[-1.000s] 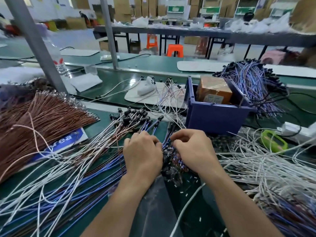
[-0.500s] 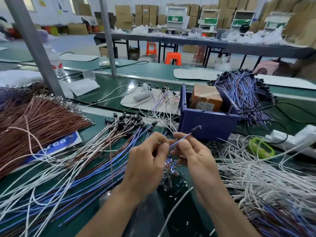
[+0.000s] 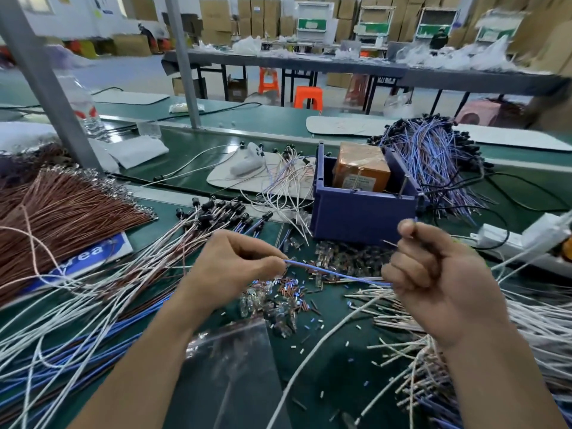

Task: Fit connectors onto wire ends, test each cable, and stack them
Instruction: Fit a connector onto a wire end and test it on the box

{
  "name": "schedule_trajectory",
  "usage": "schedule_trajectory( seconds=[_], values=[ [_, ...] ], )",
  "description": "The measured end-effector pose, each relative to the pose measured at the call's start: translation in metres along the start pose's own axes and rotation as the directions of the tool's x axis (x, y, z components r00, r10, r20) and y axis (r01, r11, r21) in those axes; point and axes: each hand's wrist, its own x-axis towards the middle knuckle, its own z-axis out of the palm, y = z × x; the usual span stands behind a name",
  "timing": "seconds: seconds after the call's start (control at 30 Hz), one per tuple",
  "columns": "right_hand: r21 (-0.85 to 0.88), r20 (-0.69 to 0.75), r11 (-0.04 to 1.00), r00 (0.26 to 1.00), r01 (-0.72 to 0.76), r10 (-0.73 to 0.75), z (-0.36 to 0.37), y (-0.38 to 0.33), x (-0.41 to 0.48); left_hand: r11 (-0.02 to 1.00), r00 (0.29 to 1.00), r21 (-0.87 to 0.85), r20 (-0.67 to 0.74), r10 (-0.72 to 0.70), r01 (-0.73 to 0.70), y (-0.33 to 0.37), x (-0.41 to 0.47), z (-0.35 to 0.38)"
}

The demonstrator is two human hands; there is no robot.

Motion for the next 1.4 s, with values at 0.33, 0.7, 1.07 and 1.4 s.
schedule_trajectory(
  seconds=[0.33, 0.7, 1.07, 1.4],
  values=[
    [-0.915, 0.104, 0.402, 0.984, 0.037, 0.146, 0.025, 0.037, -0.006, 0.999, 0.985, 0.042, 0.17, 0.024, -0.032, 0.007, -0.007, 0.028],
    [-0.725, -0.056, 0.679, 0.992, -0.12, 0.115, 0.021, 0.033, -0.001, 0.986, 0.991, -0.16, -0.119, -0.059, 0.039, -0.004, 0.001, 0.018],
    [-0.571, -0.149, 0.811, 0.988, -0.125, 0.048, 0.011, 0.022, 0.0, 0.972, 0.891, -0.227, -0.427, -0.154, 0.059, -0.006, 0.002, 0.001],
    [-0.497, -0.125, 0.861, 0.991, -0.104, 0.048, 0.011, 0.028, 0.004, 0.931, 0.984, -0.334, -0.051, -0.172, 0.146, 0.028, 0.006, 0.069]
  ],
)
